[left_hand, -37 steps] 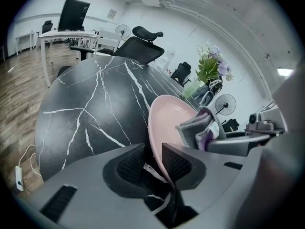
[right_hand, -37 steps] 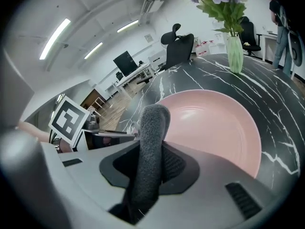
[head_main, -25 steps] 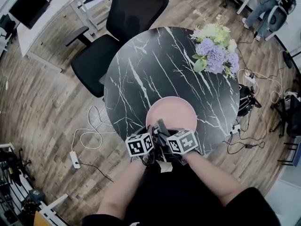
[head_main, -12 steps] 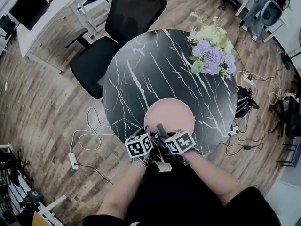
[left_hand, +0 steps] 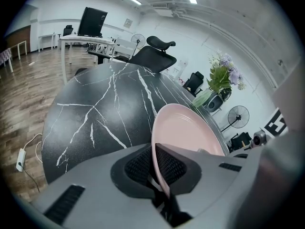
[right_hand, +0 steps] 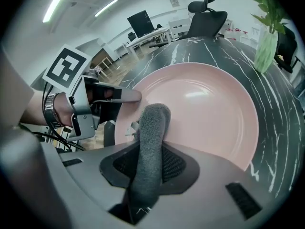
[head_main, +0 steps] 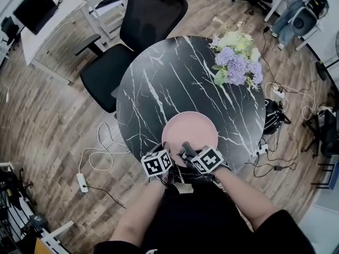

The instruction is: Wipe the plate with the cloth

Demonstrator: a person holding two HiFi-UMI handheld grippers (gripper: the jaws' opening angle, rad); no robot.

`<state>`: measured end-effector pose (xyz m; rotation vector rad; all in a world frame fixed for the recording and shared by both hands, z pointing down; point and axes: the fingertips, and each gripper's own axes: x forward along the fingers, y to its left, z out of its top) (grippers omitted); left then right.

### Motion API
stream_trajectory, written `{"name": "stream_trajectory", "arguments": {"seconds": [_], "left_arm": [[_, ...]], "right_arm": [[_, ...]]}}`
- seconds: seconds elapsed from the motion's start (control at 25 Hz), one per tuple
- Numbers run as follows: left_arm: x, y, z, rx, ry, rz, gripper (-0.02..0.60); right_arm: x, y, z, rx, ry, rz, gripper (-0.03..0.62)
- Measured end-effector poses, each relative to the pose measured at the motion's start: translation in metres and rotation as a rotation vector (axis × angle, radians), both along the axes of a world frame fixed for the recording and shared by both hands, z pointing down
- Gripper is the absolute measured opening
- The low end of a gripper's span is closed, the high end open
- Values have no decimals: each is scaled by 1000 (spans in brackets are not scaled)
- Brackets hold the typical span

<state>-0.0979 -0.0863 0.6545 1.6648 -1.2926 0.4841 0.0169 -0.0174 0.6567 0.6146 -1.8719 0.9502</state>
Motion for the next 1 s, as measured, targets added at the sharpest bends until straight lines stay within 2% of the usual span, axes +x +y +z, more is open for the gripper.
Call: {"name": "stream_trajectory", "arguments": {"seconds": [0.4, 0.64, 0.88, 1.0], "left_arm": [[0, -1, -1, 1, 3, 15, 38], [1, 0, 0, 3, 7, 33, 38], [1, 1, 0, -3, 16, 47, 38], [1, 0, 1, -7, 25, 58, 38]], "right_arm": [[46, -13, 2, -11, 128, -45, 107], [72, -32, 2, 10, 195, -27, 109], [91, -59, -1, 79, 258, 2, 110], [90, -77, -5, 165, 281, -13, 110]]}}
